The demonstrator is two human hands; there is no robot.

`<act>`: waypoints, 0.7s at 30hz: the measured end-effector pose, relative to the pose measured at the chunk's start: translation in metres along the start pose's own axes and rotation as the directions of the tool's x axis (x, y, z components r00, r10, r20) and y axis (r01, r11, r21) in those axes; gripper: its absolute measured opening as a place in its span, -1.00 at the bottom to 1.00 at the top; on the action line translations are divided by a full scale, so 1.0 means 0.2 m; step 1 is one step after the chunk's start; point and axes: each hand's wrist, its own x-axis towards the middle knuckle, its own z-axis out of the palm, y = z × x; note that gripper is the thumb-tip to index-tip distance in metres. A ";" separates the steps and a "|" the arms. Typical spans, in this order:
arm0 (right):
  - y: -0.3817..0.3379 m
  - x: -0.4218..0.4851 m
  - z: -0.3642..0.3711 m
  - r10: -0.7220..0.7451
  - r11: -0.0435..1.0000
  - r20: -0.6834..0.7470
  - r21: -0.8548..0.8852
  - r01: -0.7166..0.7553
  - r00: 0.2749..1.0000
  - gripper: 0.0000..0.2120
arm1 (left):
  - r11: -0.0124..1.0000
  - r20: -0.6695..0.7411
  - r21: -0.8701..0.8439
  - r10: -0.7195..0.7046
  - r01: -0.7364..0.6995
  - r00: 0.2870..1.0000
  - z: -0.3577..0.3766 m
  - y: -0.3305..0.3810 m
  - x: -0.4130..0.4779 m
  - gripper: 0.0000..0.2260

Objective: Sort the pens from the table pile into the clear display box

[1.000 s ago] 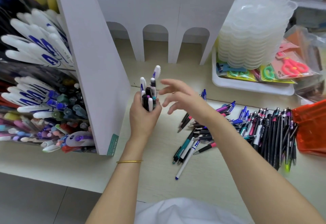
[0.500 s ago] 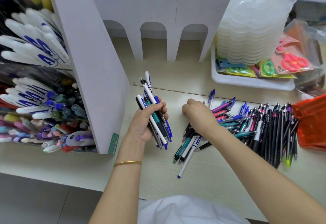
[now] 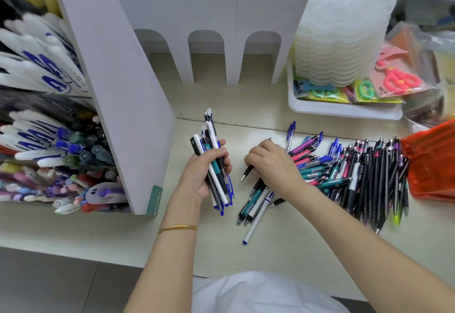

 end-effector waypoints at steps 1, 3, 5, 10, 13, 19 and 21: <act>0.01 -0.03 -0.01 -0.010 1.000 -0.098 -0.002 0.010 0.995 -0.76 | 1.000 -0.008 0.009 -0.011 0.011 1.000 0.00 0.00 0.00 -0.89; -0.02 -0.09 -0.05 0.002 1.000 -0.246 0.005 0.000 0.969 -0.78 | 0.998 -0.018 0.017 -0.054 0.054 0.998 0.01 -0.01 0.00 -0.92; -0.08 -0.13 -0.12 0.079 0.992 -0.265 0.114 -0.050 0.961 -0.87 | 0.992 0.017 0.036 -0.119 0.119 0.993 0.04 -0.02 0.00 -0.94; -0.16 -0.19 -0.09 0.012 0.950 -0.300 0.300 0.082 0.954 -0.75 | 0.977 0.085 0.089 -0.199 0.192 0.976 0.13 -0.06 -0.01 -0.89; -0.10 -0.20 -0.08 0.075 0.899 -0.254 0.435 0.044 0.964 -0.62 | 0.980 0.102 0.059 -0.194 0.188 0.976 0.15 -0.08 -0.01 -0.83; 0.04 -0.27 -0.19 0.536 0.734 -0.139 0.564 -0.379 0.833 -0.74 | 0.992 -0.021 0.050 -0.115 0.116 0.993 0.12 -0.06 -0.01 -0.92; 0.11 -0.31 -0.19 0.559 0.778 0.016 0.336 -0.531 0.829 -0.73 | 0.991 -0.033 0.090 -0.095 0.098 0.995 0.10 -0.04 -0.01 -0.92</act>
